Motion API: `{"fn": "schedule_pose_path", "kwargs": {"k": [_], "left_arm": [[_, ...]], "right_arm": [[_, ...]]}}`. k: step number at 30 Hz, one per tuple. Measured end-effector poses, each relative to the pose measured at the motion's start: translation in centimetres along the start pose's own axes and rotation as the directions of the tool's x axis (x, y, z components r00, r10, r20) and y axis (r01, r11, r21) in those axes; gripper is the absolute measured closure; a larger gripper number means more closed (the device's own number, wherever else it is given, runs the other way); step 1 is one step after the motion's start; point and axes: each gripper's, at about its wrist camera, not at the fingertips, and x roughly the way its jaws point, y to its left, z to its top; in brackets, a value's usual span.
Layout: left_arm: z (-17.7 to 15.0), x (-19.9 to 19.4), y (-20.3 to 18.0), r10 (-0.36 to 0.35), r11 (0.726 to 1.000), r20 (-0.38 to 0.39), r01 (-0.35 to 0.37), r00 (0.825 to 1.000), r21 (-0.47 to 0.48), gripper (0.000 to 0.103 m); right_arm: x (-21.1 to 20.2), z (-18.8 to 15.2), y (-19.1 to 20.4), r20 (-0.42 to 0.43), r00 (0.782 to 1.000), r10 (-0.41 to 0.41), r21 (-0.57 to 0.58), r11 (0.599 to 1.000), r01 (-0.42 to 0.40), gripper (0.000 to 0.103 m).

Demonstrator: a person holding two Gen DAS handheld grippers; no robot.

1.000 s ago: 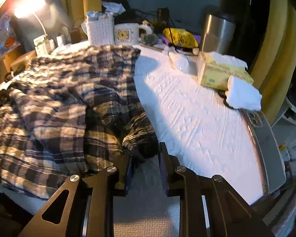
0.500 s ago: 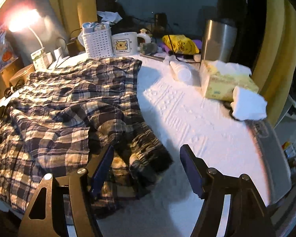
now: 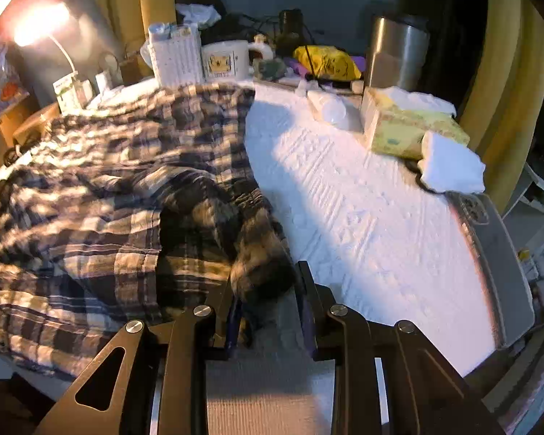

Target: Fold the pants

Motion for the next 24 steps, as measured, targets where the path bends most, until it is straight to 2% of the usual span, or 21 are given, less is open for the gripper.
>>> {"fn": "schedule_pose_path", "kwargs": {"k": [2, 3, 4, 5, 6, 8, 11, 14, 16, 21, 24], "left_arm": [[0.5, -0.7, 0.5, 0.001, 1.000, 0.005, -0.001, 1.000, -0.007, 0.095], [0.9, -1.1, 0.8, 0.025, 1.000, 0.015, -0.025, 1.000, -0.011, 0.092], [1.5, -1.4, 1.2, 0.042, 0.999, 0.031, -0.042, 0.999, -0.018, 0.089], [2.2, -1.9, 1.9, 0.052, 0.998, 0.057, -0.050, 0.997, -0.033, 0.079], [2.8, -2.1, 2.4, 0.059, 0.997, 0.078, -0.056, 0.995, -0.044, 0.069], [4.2, -2.6, 3.4, 0.091, 0.995, 0.131, -0.083, 0.987, -0.064, 0.063], [6.8, -2.1, 4.7, 0.115, 0.992, 0.185, -0.103, 0.976, -0.078, 0.063], [9.5, -0.3, 5.5, 0.126, 0.990, 0.197, -0.112, 0.972, -0.083, 0.062], [10.9, 1.0, 5.9, 0.131, 0.989, 0.194, -0.114, 0.972, -0.097, 0.062], [13.7, 4.1, 6.6, 0.125, 0.990, 0.194, -0.109, 0.973, -0.093, 0.062], [14.7, 5.6, 7.1, 0.129, 0.989, 0.181, -0.115, 0.975, -0.090, 0.062]], "right_arm": [[-1.0, 0.9, -0.6, 0.025, 1.000, -0.008, -0.009, 1.000, 0.008, 0.066], [-1.5, 1.5, -0.8, 0.041, 0.999, -0.010, -0.014, 1.000, 0.010, 0.042], [-1.9, 2.1, -0.9, 0.065, 0.998, -0.011, -0.016, 1.000, 0.012, 0.023], [-2.3, 3.1, -1.1, 0.096, 0.995, -0.003, -0.023, 1.000, 0.005, 0.021], [-2.3, 4.3, -1.0, 0.112, 0.994, 0.005, -0.039, 0.999, 0.000, 0.021], [-1.9, 6.5, -0.6, 0.129, 0.992, -0.012, -0.078, 0.997, 0.022, 0.021], [-0.3, 10.1, 0.2, 0.157, 0.988, 0.013, -0.146, 0.989, 0.010, 0.021], [3.1, 13.6, 0.8, 0.149, 0.988, 0.045, -0.167, 0.986, -0.020, 0.021], [5.9, 15.8, 1.2, 0.122, 0.989, 0.079, -0.169, 0.984, -0.058, 0.034], [12.4, 19.5, 1.8, 0.020, 0.985, 0.169, -0.155, 0.974, -0.164, 0.036], [15.5, 20.2, 2.4, -0.050, 0.976, 0.211, -0.135, 0.967, -0.216, 0.038]]}}
